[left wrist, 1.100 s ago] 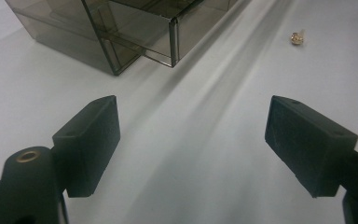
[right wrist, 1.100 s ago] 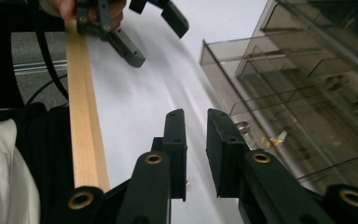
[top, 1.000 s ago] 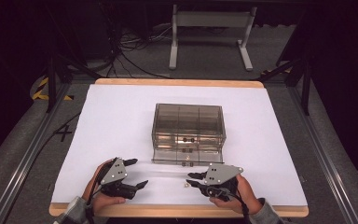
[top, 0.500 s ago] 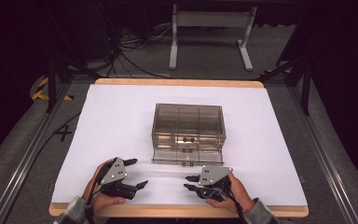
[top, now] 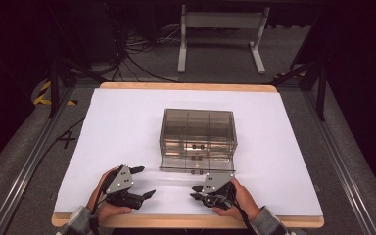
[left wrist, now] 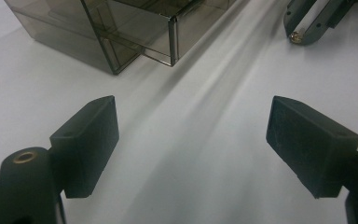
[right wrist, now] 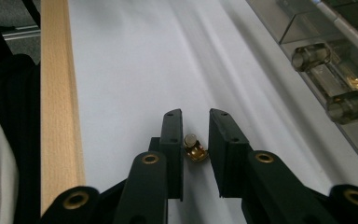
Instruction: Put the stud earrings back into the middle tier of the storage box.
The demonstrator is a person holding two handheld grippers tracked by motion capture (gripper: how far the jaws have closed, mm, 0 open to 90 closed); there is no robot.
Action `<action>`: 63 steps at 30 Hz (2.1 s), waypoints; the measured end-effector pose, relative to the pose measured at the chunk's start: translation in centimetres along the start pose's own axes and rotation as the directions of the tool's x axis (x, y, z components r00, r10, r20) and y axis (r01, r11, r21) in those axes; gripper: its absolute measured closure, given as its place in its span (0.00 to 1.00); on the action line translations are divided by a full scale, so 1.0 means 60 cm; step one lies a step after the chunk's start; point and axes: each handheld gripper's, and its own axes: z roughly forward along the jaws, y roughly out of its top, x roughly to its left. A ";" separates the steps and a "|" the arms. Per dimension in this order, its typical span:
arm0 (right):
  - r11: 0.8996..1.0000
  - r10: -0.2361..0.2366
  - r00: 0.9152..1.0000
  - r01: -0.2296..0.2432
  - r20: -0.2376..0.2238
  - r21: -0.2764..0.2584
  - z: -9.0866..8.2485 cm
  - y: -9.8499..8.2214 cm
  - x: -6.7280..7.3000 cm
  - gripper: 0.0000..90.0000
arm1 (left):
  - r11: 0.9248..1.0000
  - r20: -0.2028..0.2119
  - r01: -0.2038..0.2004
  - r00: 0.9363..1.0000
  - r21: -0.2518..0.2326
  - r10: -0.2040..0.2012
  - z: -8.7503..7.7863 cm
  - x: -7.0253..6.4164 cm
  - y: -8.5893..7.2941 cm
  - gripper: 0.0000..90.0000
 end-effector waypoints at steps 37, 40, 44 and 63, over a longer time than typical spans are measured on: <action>0.999 -0.025 1.000 0.025 0.012 -0.042 -0.039 0.015 0.008 0.92 | 1.000 -0.001 0.003 1.000 0.000 -0.003 0.000 0.000 0.000 0.20; 0.998 -0.029 0.999 0.029 0.020 -0.049 -0.046 0.018 0.010 0.92 | 1.000 -0.001 0.001 1.000 0.001 -0.001 0.000 0.000 0.000 0.20; 0.998 -0.032 0.999 0.034 0.031 -0.060 -0.055 0.022 0.009 0.92 | 1.000 0.000 0.000 1.000 0.000 0.000 0.000 0.000 0.000 0.20; 0.992 -0.028 0.996 0.038 0.087 -0.117 -0.101 0.057 -0.003 0.92 | 1.000 -0.002 0.004 1.000 0.000 -0.004 0.000 0.000 0.000 0.20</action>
